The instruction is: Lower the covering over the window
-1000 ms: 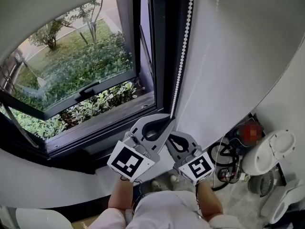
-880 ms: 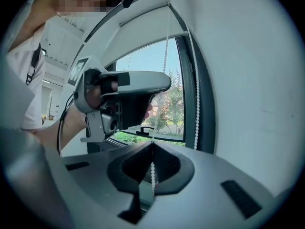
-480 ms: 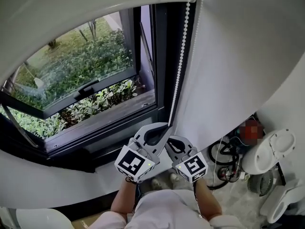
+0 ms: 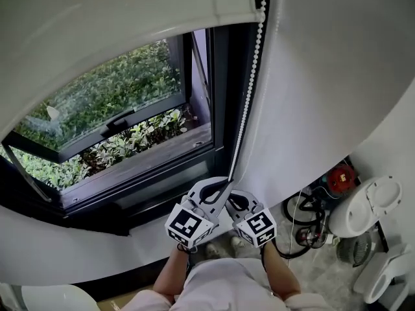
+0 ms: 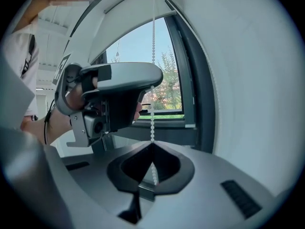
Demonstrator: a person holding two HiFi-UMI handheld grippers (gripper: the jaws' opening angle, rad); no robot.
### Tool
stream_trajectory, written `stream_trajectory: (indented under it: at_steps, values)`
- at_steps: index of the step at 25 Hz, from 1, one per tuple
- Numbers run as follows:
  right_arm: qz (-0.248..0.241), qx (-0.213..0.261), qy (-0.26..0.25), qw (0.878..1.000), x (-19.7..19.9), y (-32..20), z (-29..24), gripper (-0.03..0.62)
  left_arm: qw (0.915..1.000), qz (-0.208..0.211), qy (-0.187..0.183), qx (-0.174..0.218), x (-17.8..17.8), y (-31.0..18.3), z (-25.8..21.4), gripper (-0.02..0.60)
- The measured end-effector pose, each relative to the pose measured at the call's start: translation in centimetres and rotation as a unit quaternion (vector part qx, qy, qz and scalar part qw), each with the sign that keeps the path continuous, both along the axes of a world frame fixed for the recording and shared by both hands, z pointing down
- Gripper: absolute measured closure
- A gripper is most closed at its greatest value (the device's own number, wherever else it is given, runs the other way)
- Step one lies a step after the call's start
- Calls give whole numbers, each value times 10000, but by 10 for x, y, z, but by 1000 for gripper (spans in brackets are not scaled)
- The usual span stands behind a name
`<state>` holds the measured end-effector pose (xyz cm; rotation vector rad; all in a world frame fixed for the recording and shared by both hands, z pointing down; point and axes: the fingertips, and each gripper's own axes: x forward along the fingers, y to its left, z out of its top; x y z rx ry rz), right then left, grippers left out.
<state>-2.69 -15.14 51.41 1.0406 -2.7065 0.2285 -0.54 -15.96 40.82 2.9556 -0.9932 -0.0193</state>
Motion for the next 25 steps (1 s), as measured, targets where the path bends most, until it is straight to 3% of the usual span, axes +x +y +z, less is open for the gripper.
stream_trajectory:
  at_steps: [17, 25]
  values:
    - [78, -716, 543, 9959, 7, 13, 79, 595, 9986, -135, -182, -469, -2, 5, 82, 568]
    - [246, -619, 434, 9968, 20, 21, 67, 589, 9964, -212, -400, -719, -6, 11, 119, 569]
